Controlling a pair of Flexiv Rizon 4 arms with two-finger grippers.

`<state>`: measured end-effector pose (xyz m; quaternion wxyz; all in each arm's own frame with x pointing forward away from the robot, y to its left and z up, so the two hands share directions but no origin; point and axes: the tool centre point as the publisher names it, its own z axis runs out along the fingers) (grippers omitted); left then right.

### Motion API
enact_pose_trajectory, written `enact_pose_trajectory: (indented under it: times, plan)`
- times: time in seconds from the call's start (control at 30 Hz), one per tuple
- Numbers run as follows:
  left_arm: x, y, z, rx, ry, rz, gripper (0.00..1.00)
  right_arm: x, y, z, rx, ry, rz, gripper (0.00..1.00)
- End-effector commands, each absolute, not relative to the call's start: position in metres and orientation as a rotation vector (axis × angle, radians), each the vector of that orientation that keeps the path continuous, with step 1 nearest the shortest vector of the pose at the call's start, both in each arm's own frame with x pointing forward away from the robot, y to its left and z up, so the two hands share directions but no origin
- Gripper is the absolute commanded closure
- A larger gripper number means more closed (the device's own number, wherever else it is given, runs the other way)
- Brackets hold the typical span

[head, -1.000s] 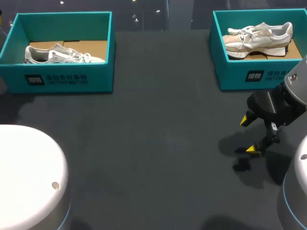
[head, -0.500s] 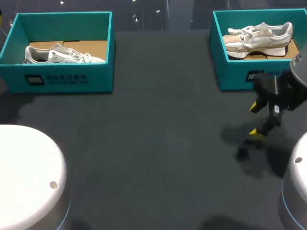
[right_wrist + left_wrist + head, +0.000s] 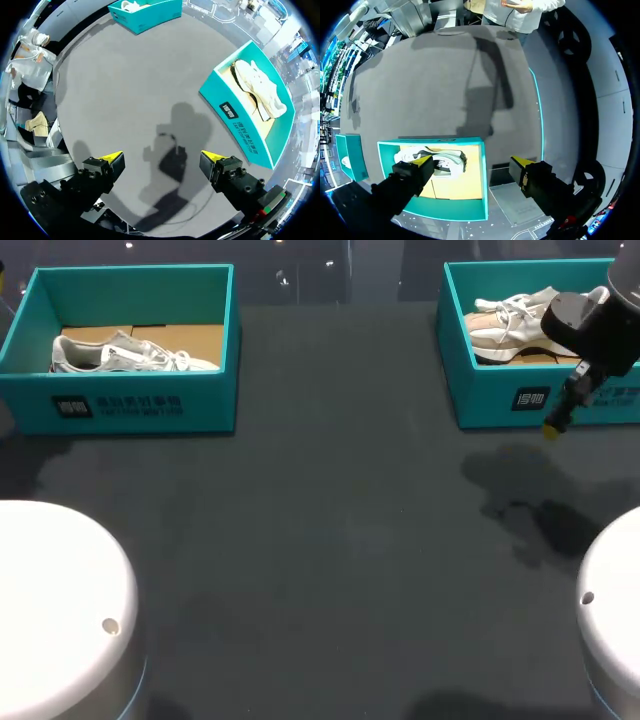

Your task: Take the shoe out of the shoebox, open the shoe tongue, remove and reinsert the insole, then place the shoe into the shoebox

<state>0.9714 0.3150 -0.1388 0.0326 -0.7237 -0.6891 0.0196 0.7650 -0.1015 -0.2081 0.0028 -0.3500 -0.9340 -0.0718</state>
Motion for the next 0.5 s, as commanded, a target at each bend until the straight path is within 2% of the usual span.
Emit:
enact_pose_trajectory:
  times: [0.03,0.4,0.5]
  plan:
    - [0.971,0.315,-0.139,-2.228,-2.119,0.057,0.00,0.760,-0.100,-0.201,-1.173,-2.912,-0.142,0.00]
    - [0.971,0.315,-0.139,-2.228,-2.119,0.057,0.00,0.760,-0.100,-0.201,-1.173,-2.912,-0.142,0.00]
    - [0.971,0.315,-0.139,-2.228,-2.119,0.057,0.00,0.775,-0.111,-0.196,-1.394,-2.855,-0.084,0.00]
